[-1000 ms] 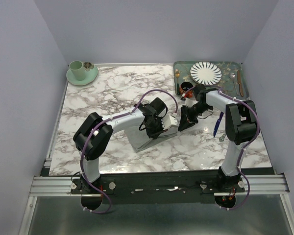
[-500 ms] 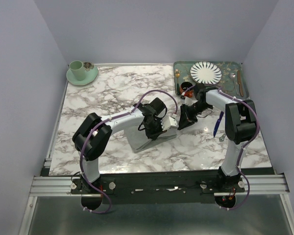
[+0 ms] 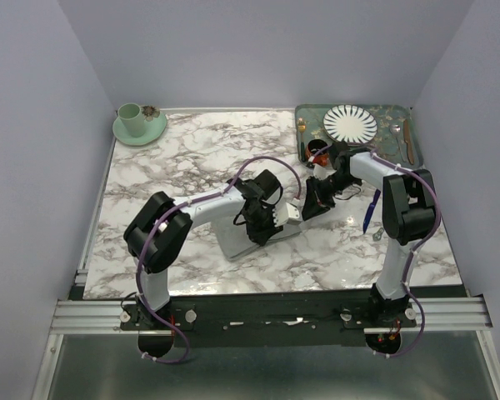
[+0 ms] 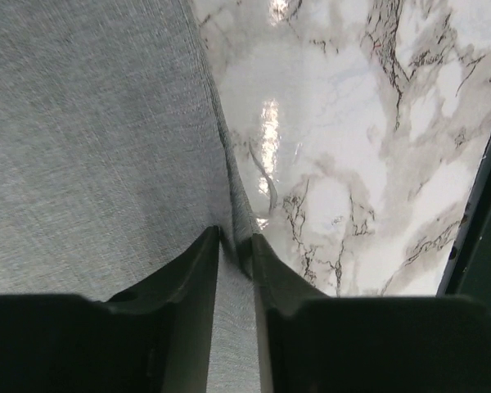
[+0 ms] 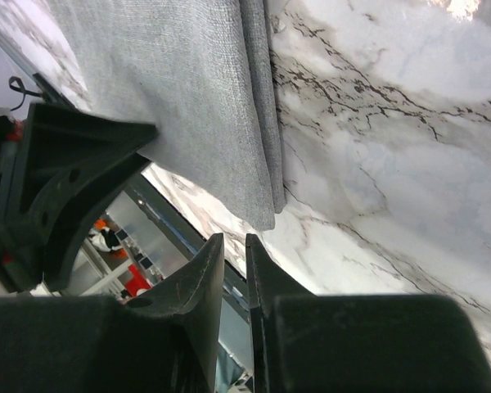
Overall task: Fold the napkin into a case and place the utensils inside
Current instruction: Smooth out the square-folded napkin at the center of the board.
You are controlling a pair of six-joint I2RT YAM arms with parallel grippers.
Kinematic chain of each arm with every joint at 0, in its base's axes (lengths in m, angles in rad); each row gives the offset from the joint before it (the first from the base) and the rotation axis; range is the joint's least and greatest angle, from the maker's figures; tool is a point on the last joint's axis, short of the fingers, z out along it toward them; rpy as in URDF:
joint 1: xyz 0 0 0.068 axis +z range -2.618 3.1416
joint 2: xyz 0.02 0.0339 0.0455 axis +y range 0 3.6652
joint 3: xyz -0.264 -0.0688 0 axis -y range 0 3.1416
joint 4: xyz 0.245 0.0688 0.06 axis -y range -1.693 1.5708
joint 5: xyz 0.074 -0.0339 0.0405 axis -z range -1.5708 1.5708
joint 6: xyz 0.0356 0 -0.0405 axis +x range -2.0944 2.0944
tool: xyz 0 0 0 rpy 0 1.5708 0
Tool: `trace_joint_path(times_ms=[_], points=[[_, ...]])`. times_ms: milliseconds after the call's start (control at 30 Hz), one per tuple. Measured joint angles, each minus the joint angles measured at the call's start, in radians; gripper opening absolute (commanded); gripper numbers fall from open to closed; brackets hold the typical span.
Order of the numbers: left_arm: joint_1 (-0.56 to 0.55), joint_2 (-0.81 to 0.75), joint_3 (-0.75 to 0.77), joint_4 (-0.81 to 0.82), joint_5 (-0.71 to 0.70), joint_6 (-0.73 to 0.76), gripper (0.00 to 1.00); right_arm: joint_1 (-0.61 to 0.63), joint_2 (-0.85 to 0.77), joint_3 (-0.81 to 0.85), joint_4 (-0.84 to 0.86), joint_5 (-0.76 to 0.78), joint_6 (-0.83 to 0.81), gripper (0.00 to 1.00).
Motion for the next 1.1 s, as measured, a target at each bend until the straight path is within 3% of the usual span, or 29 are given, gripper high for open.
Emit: trace_joint_path(times_ms=[167,200,367,567,667,833,967,1100], points=[[0.024,0.0,-0.002,-0.01,0.018,-0.008,0.66,0.0,0.014,0.021,0.002,-0.03,0.0,0.32],[0.045,-0.016,-0.002,-0.012,0.039,-0.024,0.68,0.0,0.015,0.024,0.002,-0.037,0.0,0.4],[0.203,-0.178,-0.042,0.062,0.173,-0.169,0.69,0.008,0.015,0.046,0.011,-0.1,0.006,0.53],[0.419,-0.266,-0.182,0.337,0.357,-0.477,0.63,0.077,0.028,0.074,0.055,-0.18,0.035,0.53],[0.499,-0.199,-0.245,0.455,0.426,-0.624,0.64,0.113,0.058,0.096,0.06,-0.199,0.044,0.63],[0.607,-0.108,-0.303,0.687,0.497,-0.88,0.74,0.131,0.139,0.222,0.096,-0.232,0.085,0.94],[0.629,-0.067,-0.304,0.907,0.534,-1.073,0.97,0.129,0.182,0.364,0.197,-0.256,0.178,1.0],[0.633,-0.003,-0.332,1.183,0.551,-1.312,0.99,0.137,0.225,0.477,0.344,-0.257,0.299,1.0]])
